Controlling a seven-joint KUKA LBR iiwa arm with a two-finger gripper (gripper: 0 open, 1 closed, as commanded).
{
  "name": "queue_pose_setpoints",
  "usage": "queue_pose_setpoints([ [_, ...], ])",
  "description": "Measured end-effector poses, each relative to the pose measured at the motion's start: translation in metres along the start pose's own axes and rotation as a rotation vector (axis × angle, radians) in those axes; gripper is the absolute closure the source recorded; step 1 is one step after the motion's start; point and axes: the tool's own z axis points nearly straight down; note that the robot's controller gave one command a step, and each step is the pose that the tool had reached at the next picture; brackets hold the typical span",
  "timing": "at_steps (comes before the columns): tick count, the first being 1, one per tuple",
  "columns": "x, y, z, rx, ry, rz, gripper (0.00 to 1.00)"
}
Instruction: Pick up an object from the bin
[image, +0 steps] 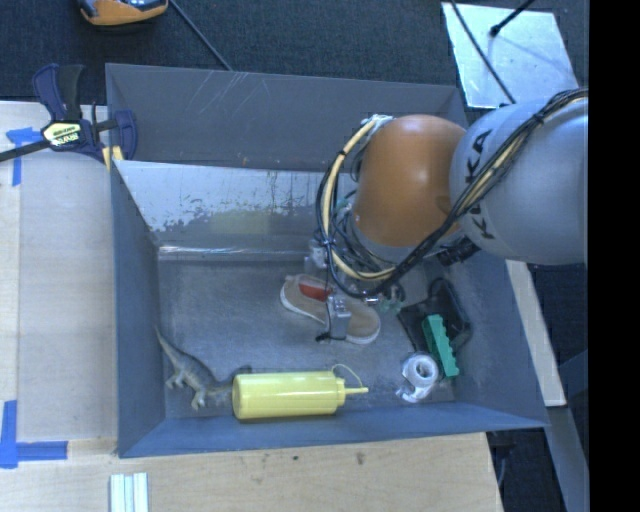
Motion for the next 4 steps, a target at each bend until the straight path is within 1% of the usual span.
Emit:
queue_pose_setpoints([
  [1,-0.016,-0.024,-0.005,0.003,-0.006,-0.096,0.00],
  [2,-0.005,0.007,0.007,0.002,-0.005,-0.241,0.00],
  [3,0.012,0.004,0.009,-0.001,-0.003,-0.029,0.00],
  [4,-0.029,-0.063,0.012,0.001,-0.005,0.053,1.00],
])
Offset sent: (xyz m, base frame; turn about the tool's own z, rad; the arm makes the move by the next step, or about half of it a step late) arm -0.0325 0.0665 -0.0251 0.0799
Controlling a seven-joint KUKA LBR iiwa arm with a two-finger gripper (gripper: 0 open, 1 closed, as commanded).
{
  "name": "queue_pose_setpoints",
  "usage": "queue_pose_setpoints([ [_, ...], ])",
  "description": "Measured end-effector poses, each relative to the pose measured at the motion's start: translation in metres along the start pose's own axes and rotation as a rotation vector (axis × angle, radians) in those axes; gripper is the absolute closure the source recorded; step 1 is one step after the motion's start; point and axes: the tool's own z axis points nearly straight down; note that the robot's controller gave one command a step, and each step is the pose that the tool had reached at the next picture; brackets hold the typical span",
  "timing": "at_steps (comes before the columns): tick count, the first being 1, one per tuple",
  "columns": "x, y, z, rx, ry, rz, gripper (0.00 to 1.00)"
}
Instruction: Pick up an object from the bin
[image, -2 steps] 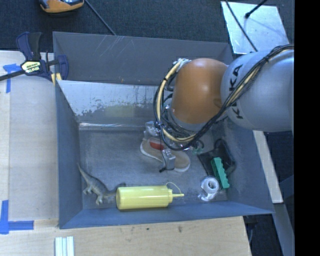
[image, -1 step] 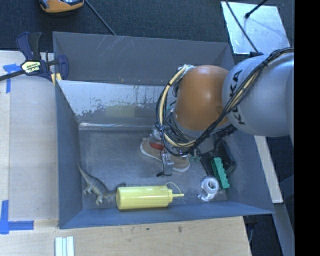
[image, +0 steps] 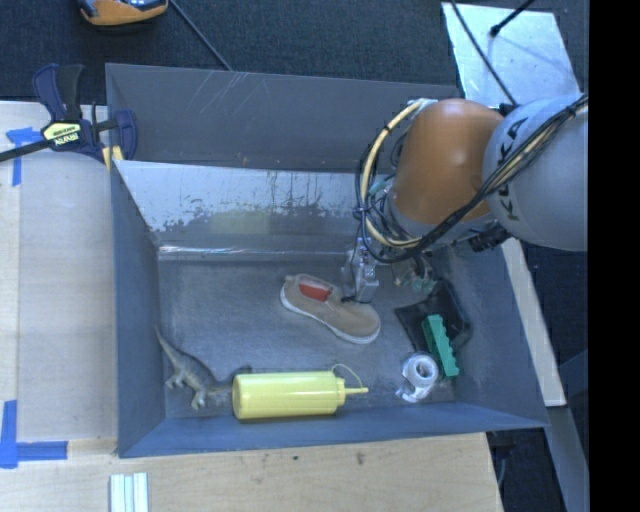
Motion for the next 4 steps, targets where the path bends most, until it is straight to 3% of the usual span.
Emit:
queue_pose_setpoints([
  [1,0.000,0.000,0.000,0.000,0.000,0.000,0.00],
  [2,0.000,0.000,0.000,0.000,0.000,0.000,0.00],
  [4,-0.010,0.019,0.023,0.000,0.001,0.279,0.00],
])
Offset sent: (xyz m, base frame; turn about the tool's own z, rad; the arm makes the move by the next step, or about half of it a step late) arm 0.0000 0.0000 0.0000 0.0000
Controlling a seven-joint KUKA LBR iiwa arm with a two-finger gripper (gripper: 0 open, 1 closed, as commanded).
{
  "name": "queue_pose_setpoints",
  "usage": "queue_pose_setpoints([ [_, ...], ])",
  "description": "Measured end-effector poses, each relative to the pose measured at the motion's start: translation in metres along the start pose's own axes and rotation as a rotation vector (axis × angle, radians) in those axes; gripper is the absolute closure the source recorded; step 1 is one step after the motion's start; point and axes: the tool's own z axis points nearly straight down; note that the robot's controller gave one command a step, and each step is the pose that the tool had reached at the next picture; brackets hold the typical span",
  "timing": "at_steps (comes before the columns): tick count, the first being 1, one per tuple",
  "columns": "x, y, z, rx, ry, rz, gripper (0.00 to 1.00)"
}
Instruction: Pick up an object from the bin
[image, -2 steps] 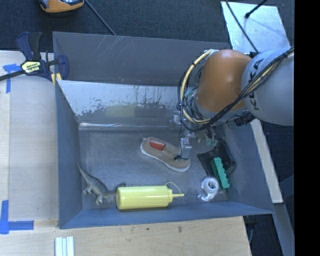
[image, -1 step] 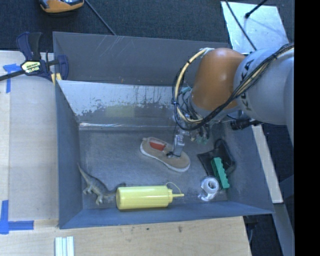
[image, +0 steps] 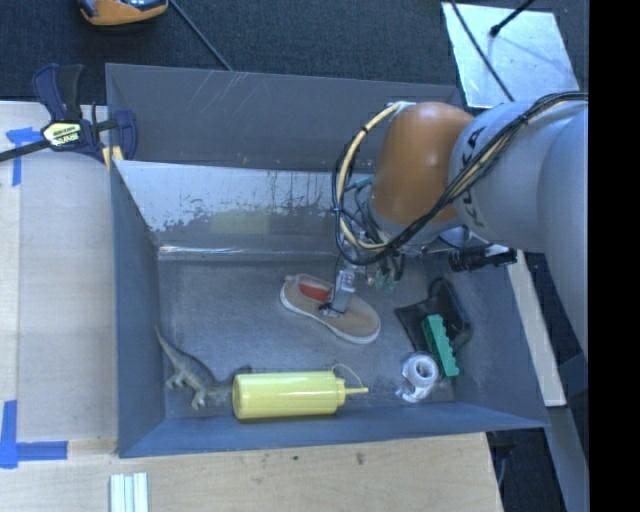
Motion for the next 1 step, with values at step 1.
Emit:
queue_pose_setpoints([
  [1,0.0094,0.0068,0.0058,0.001,0.001,-0.243,0.00],
])
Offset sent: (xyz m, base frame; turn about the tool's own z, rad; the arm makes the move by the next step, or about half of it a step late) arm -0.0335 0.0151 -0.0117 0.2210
